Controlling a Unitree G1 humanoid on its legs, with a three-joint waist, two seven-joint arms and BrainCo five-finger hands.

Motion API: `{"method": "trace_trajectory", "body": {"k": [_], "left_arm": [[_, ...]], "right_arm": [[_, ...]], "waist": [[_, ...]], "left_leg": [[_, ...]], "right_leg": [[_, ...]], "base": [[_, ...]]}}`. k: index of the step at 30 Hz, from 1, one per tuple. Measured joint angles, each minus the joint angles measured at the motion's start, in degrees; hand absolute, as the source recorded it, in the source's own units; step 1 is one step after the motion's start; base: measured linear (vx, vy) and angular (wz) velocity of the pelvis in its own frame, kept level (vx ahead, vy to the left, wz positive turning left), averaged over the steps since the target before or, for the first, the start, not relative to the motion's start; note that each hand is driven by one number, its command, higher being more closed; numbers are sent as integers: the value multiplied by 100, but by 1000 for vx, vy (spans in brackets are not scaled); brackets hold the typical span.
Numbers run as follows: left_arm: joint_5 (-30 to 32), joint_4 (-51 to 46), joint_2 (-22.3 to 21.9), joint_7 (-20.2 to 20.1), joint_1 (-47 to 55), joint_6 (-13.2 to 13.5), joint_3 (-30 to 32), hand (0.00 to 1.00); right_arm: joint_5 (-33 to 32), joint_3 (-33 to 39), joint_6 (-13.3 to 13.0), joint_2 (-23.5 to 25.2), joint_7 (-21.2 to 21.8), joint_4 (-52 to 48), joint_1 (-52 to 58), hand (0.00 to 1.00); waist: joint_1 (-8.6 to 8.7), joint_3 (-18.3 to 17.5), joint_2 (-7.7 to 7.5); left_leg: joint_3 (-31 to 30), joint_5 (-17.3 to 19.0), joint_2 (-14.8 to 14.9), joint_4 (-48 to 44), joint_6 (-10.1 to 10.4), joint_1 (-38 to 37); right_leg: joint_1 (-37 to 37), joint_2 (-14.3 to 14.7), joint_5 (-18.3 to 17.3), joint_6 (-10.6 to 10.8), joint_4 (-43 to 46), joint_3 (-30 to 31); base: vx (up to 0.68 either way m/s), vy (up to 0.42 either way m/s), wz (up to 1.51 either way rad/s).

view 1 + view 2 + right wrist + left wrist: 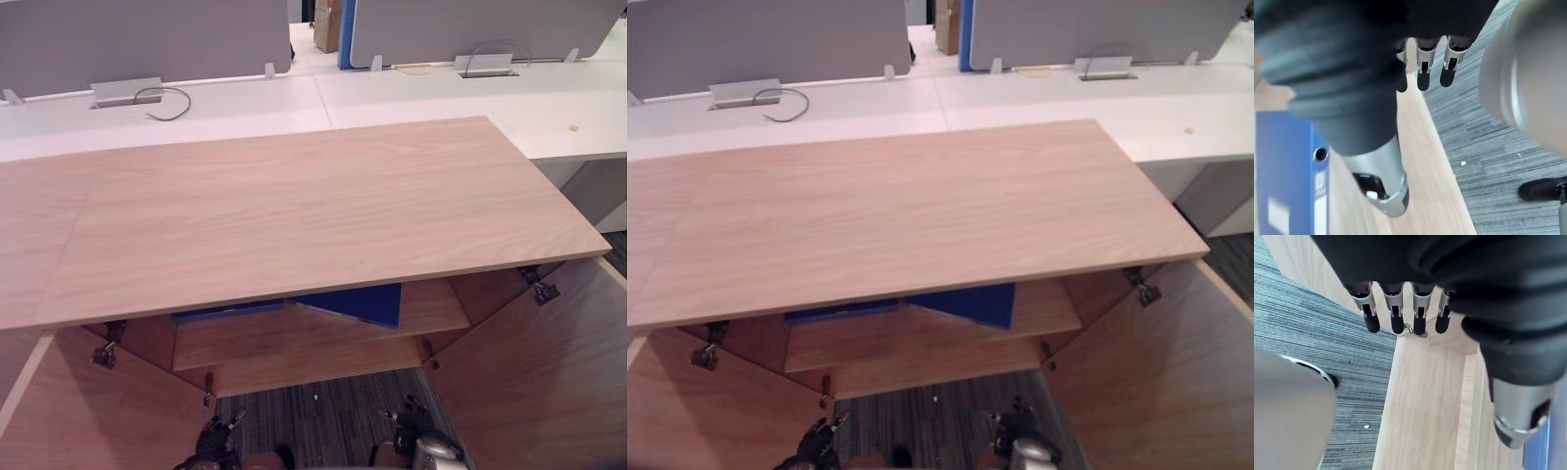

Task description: Walk over to the cabinet, pick up the folder, carry it to the office cabinet, place the folder inside the office cabinet, then close the office cabinet door

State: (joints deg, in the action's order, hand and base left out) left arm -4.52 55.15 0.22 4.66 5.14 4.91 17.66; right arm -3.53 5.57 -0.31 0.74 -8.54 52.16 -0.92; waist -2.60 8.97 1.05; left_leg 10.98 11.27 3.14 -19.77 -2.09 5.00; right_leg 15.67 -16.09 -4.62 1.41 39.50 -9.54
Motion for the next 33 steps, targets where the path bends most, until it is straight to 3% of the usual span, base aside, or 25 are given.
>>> {"method": "trace_trajectory", "body": {"k": [1,2,3,4,6,9,13,17,23,27,33], "left_arm": [[-5,-54,11,1,-5,-2,71,0],[-44,-132,69,16,-7,-4,149,0],[-154,-132,77,48,7,-1,179,0],[-217,-138,117,61,9,8,186,0],[-294,-151,91,74,-137,2,186,0],[-345,-182,144,180,-204,-2,189,0],[-428,-188,215,253,-266,10,188,0],[-424,-138,359,251,-212,16,116,0],[-222,161,550,234,-88,-22,-370,0],[-153,104,647,152,-87,12,-653,0],[-176,67,685,7,-30,35,-1093,0]], "right_arm": [[0,-142,-5,25,-3,-94,-35,0],[8,-370,-16,93,-18,-276,-95,0],[23,-511,-41,114,-67,-347,-174,0],[24,-596,-43,139,-75,-443,-196,0],[39,-743,-49,60,-124,-629,-324,0],[285,-1017,-28,-39,-199,-1107,-292,0],[657,-1477,-48,-105,-251,-2014,-442,0],[1180,-1849,-168,-324,-235,-2978,-556,0],[2265,-1900,-437,-1354,-292,-3820,-1044,0],[2566,-2095,-572,-1930,-393,-3887,-1803,0],[2770,-2137,-658,-2557,-584,-3239,-2752,0]], "waist": [[-7,74,-11],[-28,179,-49],[-71,234,24],[-116,256,15],[-44,638,148],[-6,858,135],[3,1007,64],[7,1176,-130],[-33,1364,-228],[-37,1504,-201],[-206,1768,72]], "left_leg": [[13,151,67,-303,27,121],[65,456,228,-912,94,407],[96,690,506,-1408,179,690],[130,788,621,-1675,215,914],[-50,912,841,-2109,297,1160],[-244,1209,948,-2827,378,1521],[-400,1502,900,-3599,388,2042],[-444,1648,678,-4046,353,2463],[-376,1827,493,-4665,150,3200],[-374,1901,429,-5007,93,3684],[-493,1931,441,-5390,65,4379]], "right_leg": [[10,-5,102,-13,-252,-79],[15,75,321,149,-769,-215],[-124,277,91,375,-1163,-366],[-108,357,-159,420,-1409,-514],[12,480,-215,368,-1158,-657],[468,356,-754,300,-105,-654],[1041,94,-1189,281,906,-587],[1533,-230,-1426,301,1557,-449],[2386,-529,-1637,352,2293,-143],[2923,-611,-1724,342,2674,2],[3507,-614,-1727,331,2930,9]], "base": [[-137,-75,-29],[-133,-140,-48],[-124,-159,-64],[-77,-152,-54],[-99,-118,-7],[-110,-114,13],[-91,-26,13],[-65,45,19],[4,73,7],[41,44,4],[14,44,4]]}}
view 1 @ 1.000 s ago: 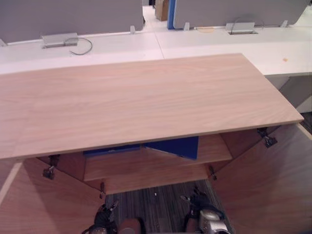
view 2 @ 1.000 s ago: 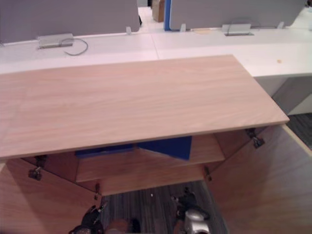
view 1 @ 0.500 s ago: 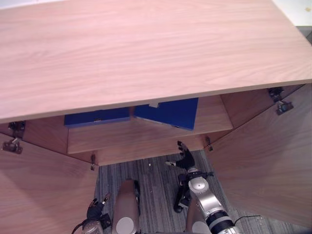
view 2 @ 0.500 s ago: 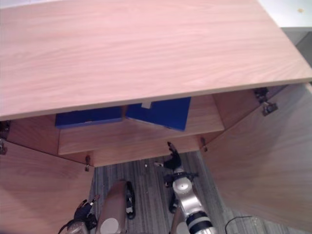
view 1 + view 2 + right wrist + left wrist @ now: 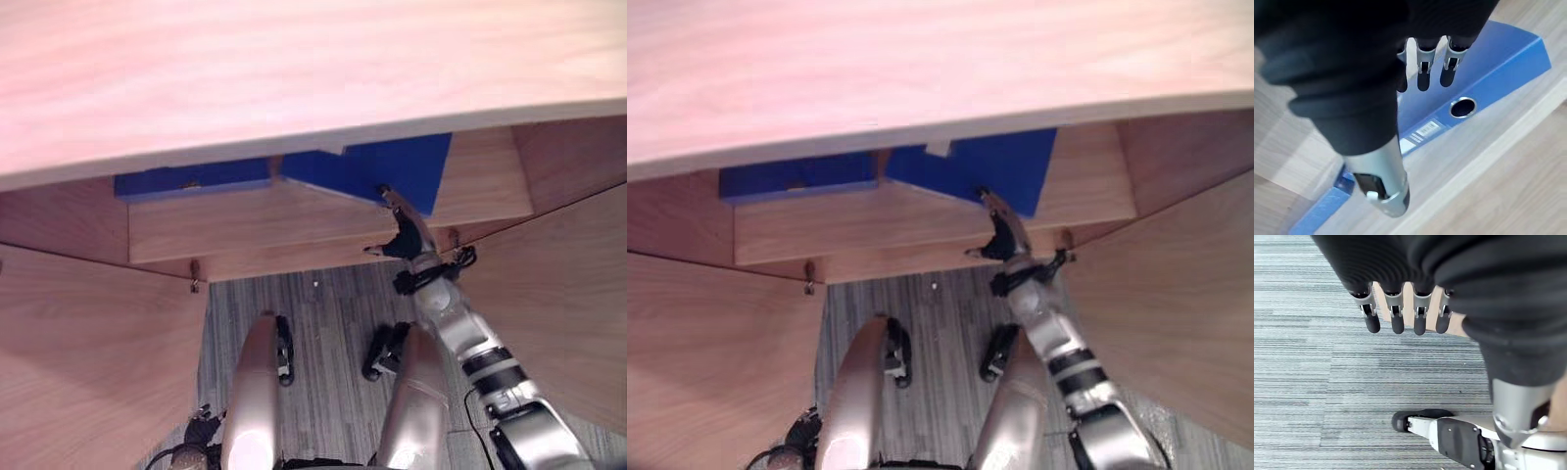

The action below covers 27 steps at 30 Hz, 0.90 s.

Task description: Walk over to the cabinet, pick up the folder, carry it to the office cabinet, place the folder inside the office cabinet, then close the office cabinet door

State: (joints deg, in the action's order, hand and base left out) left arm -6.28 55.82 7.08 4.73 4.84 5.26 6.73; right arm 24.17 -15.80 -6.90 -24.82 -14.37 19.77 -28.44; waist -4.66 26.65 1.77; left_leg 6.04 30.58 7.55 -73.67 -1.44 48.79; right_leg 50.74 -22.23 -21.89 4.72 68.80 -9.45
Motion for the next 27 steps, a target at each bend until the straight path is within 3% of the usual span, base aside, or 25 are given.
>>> {"method": "trace_trajectory", "body": {"k": [2,4,8,20,27], "left_arm": [[-11,-35,0,-12,79,14,-105,0],[-113,-136,20,-33,117,60,-265,0],[-240,-195,54,-66,116,146,-476,0],[-483,-452,20,-64,115,260,-517,0],[-592,-602,9,-65,115,305,-513,0]], "right_arm": [[-1,-67,-83,-220,-109,144,-357,0],[105,-235,-213,-815,-171,404,-876,0],[157,-199,-237,-1264,-218,618,-1465,0],[125,-166,-353,-1994,-383,374,-1998,0],[-52,-109,-295,-1980,-344,284,-1932,0]], "waist": [[5,52,44],[-30,87,96],[-128,105,135],[-242,120,149],[-286,126,141]], "left_leg": [[-20,-13,6,-71,-22,213],[-32,-82,-9,-95,-70,553],[-108,-173,-16,-134,-61,1023],[-366,-497,-76,83,110,1739],[-391,-866,-62,714,186,1557]], "right_leg": [[185,7,26,-32,27,-5],[487,0,100,-31,20,-2],[875,-3,132,-17,33,-57],[1431,-86,119,-3,10,-332],[1212,9,374,-232,-529,-563]], "base": [[-3,53,2],[-18,45,4],[-23,30,5],[-21,-2,9],[-10,18,5]]}}
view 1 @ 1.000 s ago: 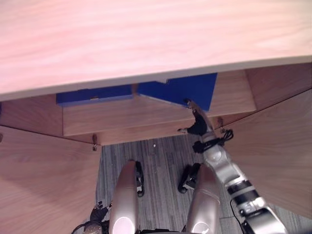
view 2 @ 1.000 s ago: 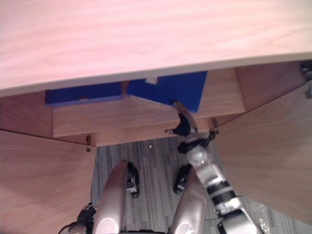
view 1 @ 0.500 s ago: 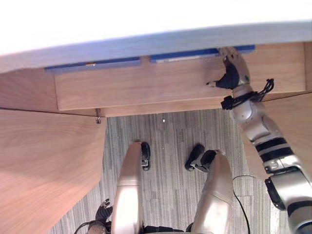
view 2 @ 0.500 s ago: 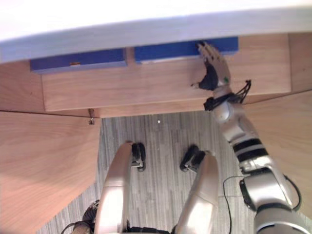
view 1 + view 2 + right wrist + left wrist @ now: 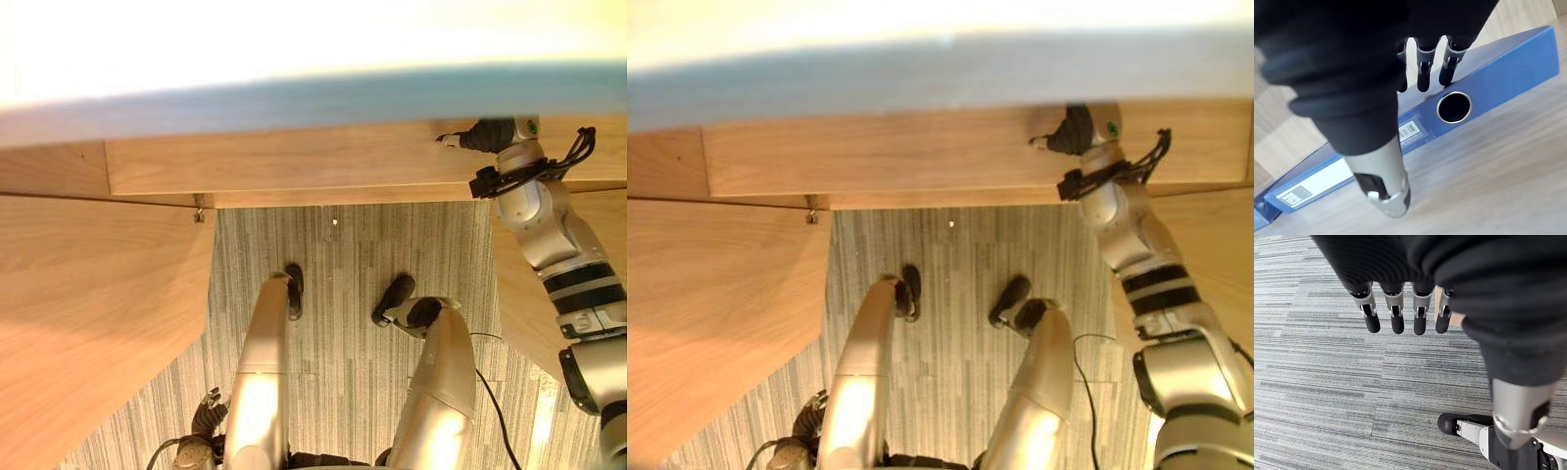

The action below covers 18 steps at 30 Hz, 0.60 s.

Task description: Walk over to the cabinet, pick up the folder, carry it to the office cabinet, place the folder inside the office cabinet, then close the office cabinet door

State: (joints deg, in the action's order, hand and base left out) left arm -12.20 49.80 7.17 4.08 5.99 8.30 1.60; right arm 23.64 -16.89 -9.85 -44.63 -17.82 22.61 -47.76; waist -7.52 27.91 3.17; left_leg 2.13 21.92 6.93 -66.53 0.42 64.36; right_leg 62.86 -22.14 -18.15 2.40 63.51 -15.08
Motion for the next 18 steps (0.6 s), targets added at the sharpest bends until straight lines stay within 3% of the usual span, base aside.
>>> {"method": "trace_trajectory", "body": {"k": [4,9,11,18], "left_arm": [[-146,-303,-4,-6,0,24,-1,0],[-161,-399,38,-14,66,76,-17,0],[62,-469,111,-100,228,87,-124,0],[202,-311,351,-181,523,25,-326,0]], "right_arm": [[85,0,171,246,136,19,307,0],[505,1,390,720,-38,10,770,0],[1040,-24,419,784,-141,-63,797,0],[1817,-393,414,813,-327,-323,747,0]], "waist": [[-20,3,-7],[22,-1,-13],[74,-7,-12],[117,-198,-106]], "left_leg": [[-16,-300,21,754,54,-569],[111,-636,29,1735,58,-1447],[168,-687,43,2022,47,-1917],[364,-686,100,2400,51,-2917]], "right_leg": [[-640,143,276,-89,-749,-268],[-1501,353,687,-91,-1783,-423],[-1965,432,792,-86,-2117,-458],[-2853,575,904,-32,-2549,-377]], "base": [[33,42,3],[58,45,-7],[80,49,-9],[32,33,-12]]}}
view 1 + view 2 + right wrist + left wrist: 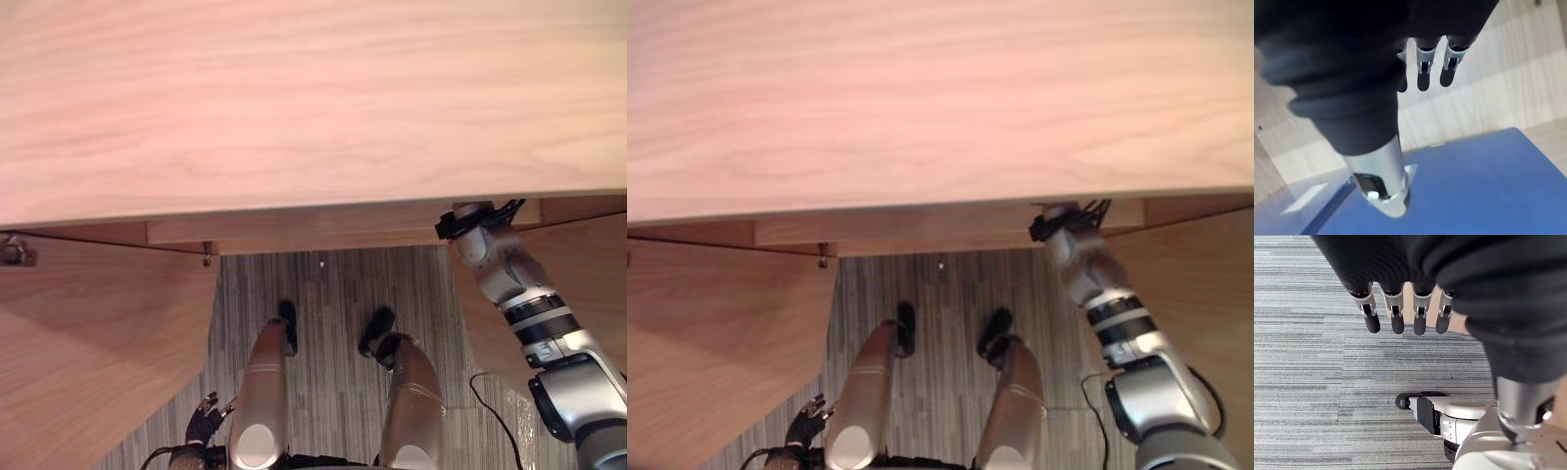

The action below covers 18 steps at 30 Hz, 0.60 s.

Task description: Walk over to the cabinet, pick up the folder, carry it to the office cabinet, place the folder inside the office cabinet, then close the office cabinet door

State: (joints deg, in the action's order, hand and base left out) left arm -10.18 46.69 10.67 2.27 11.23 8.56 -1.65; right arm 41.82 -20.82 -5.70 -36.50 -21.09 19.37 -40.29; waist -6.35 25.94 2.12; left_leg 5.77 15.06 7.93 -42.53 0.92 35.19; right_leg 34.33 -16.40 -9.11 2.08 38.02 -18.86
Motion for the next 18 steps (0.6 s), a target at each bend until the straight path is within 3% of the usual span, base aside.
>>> {"method": "trace_trajectory", "body": {"k": [5,10,15,18], "left_arm": [[61,237,235,-50,21,-84,-301,0],[92,756,355,-66,24,-215,-477,0],[311,1125,347,-71,41,-318,-534,0],[444,1301,332,-71,24,-415,-403,0]], "right_arm": [[220,-543,-3,455,74,229,238,0],[464,-1100,-77,1226,495,1298,1261,0],[431,-910,-44,1659,907,2445,2194,0],[-65,-212,82,2126,1085,2750,2713,0]], "waist": [[48,-314,-38],[28,-799,-55],[110,-1223,-61],[324,-1466,-75]], "left_leg": [[131,25,56,77,11,-480],[416,50,248,442,54,-1359],[824,-87,216,1124,71,-2145],[1120,-302,106,1734,36,-2571]], "right_leg": [[-421,71,40,11,-133,74],[-1203,398,210,60,-763,230],[-1788,590,632,184,-1623,517],[-2114,673,1060,230,-2378,698]], "base": [[-19,40,-13],[5,30,-29],[47,49,-41],[58,64,-43]]}}
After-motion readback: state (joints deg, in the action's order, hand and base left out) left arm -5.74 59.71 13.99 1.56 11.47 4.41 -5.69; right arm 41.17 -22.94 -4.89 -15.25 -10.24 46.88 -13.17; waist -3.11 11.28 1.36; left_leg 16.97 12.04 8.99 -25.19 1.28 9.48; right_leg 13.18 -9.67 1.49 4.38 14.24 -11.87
